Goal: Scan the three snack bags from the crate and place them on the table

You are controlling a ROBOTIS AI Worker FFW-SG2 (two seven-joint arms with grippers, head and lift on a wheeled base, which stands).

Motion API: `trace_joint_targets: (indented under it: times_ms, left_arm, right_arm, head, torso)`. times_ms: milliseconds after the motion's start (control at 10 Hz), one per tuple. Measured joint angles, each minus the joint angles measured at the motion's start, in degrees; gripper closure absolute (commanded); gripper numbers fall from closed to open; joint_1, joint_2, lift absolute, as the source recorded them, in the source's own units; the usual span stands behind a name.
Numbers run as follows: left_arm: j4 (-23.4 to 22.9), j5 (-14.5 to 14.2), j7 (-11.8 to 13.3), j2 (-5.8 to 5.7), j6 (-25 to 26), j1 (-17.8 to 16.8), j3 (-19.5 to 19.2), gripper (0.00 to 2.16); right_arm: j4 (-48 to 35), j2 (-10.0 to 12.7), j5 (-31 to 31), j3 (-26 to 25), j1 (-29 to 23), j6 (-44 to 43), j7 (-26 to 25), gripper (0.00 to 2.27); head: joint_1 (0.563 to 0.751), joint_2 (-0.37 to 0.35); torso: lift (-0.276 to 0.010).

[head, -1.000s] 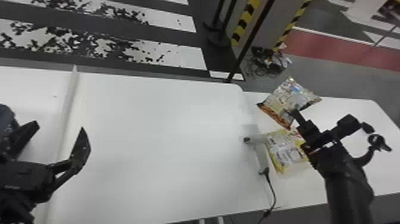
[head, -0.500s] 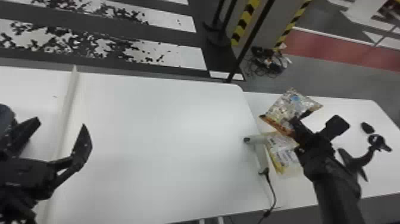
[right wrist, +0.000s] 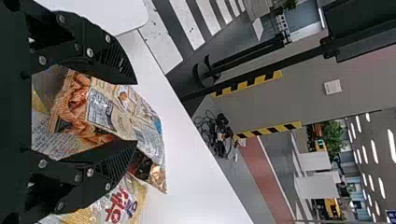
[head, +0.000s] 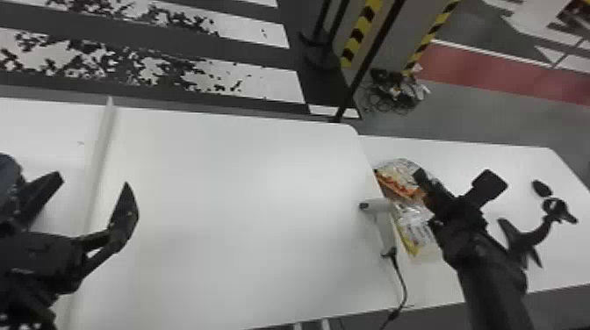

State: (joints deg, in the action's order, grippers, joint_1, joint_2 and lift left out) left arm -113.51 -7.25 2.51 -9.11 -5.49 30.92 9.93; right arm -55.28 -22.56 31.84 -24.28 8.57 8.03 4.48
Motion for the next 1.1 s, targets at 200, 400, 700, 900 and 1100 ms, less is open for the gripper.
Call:
trace_joint_targets:
  times_ms: [200,400,700,900,1100]
  left_arm:
    - [-0.1,0.3,-0.1,0.15,0.1,-0.2,0.7,0.02]
    - [-0.5,0.6,-0.2,0.35,0.4,-0.4,1.3,0.02]
    - [-2.4,0.7,-0.6,0.41,1.3,0.0,1.3,0.02]
    - [-3.7,0.7,-1.5,0.43,2.4,0.6,1.1,0.02]
    - [-4.5,0.6,-2.3,0.59,2.5,1.0,0.7,0.02]
  right_arm:
    - [-10.5,0.7,3.2,-0.8,-7.5,1.3,0.0,0.08]
    - [-26.9,3.3,2.8,-2.0,-16.2,8.2,-0.8,0.09]
    - [-45.6,7.3,0.5,-0.4,-26.3,12.0,-0.2,0.10]
    - [-55.6,9.8,-2.2,3.6,-32.2,11.9,1.1,0.11]
    - [-60.7,11.9,-7.0,9.0,-36.0,10.4,1.8,0.14]
  head:
    - [0.695,-0.350]
    - [0.695,-0.350]
    - [0.695,-0.350]
    - [0.695,-0.350]
    - [0.695,-0.285]
  torso:
    - [-0.062]
    - [-0.062]
    - [-0.062]
    - [-0.062]
    - [-0.062]
